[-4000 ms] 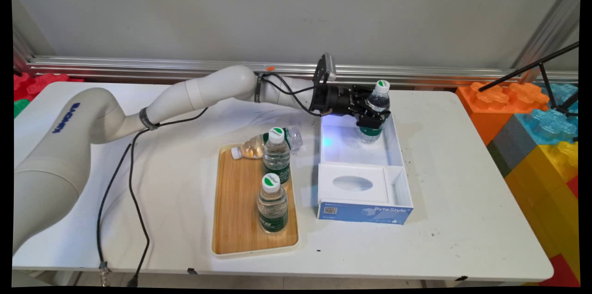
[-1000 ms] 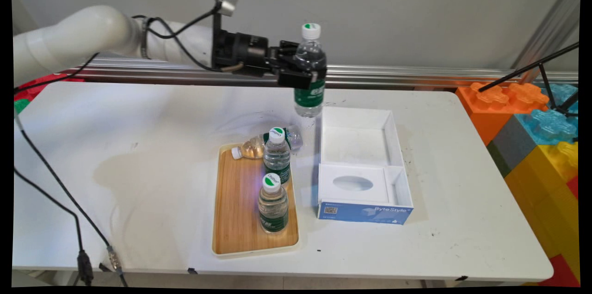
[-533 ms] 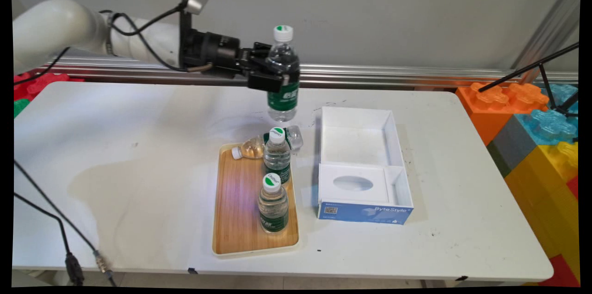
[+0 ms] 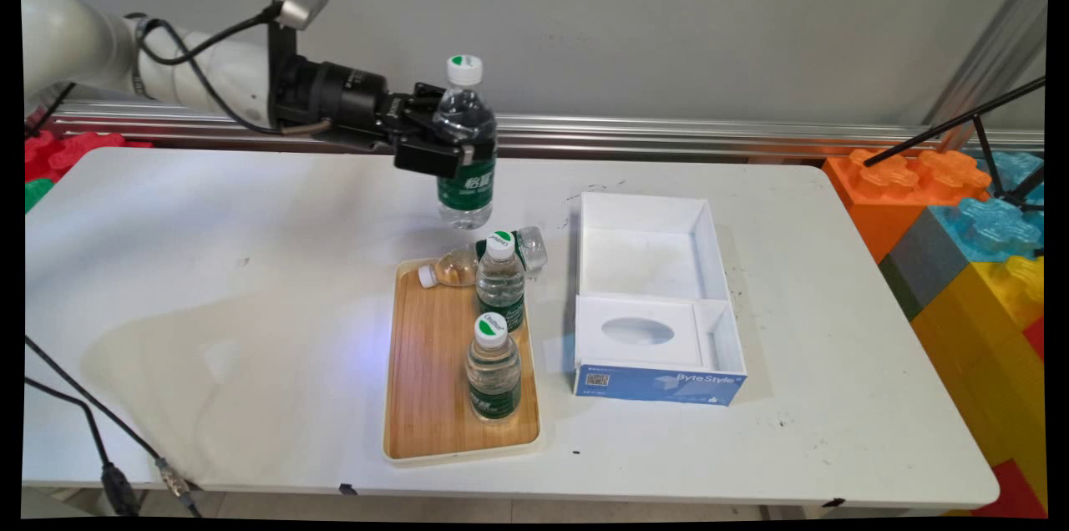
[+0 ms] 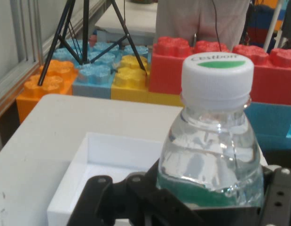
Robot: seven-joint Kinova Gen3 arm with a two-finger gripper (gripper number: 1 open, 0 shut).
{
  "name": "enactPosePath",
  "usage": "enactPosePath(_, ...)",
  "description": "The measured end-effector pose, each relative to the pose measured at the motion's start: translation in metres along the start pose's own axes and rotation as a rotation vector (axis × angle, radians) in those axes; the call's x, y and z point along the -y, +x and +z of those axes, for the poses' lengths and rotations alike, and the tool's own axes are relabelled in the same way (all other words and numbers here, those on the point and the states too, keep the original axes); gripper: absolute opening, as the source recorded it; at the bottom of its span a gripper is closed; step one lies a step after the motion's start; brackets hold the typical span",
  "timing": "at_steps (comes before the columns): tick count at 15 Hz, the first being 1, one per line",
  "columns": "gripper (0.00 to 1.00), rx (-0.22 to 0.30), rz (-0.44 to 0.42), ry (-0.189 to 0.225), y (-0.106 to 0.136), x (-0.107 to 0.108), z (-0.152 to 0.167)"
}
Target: Place the picked object on the tray
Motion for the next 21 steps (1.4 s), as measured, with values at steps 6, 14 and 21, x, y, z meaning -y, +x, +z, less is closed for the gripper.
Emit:
enactPosePath(6,0.0,0.026,0.004,-0.01,-0.009,-0.01,-0.02)
enactPosePath(14,0.0,0.072,0.013,-0.043,-0.041,-0.032,-0.038)
enactPosePath(21,0.0,0.104,0.002,-0.052,-0.068,-0.046,-0.045)
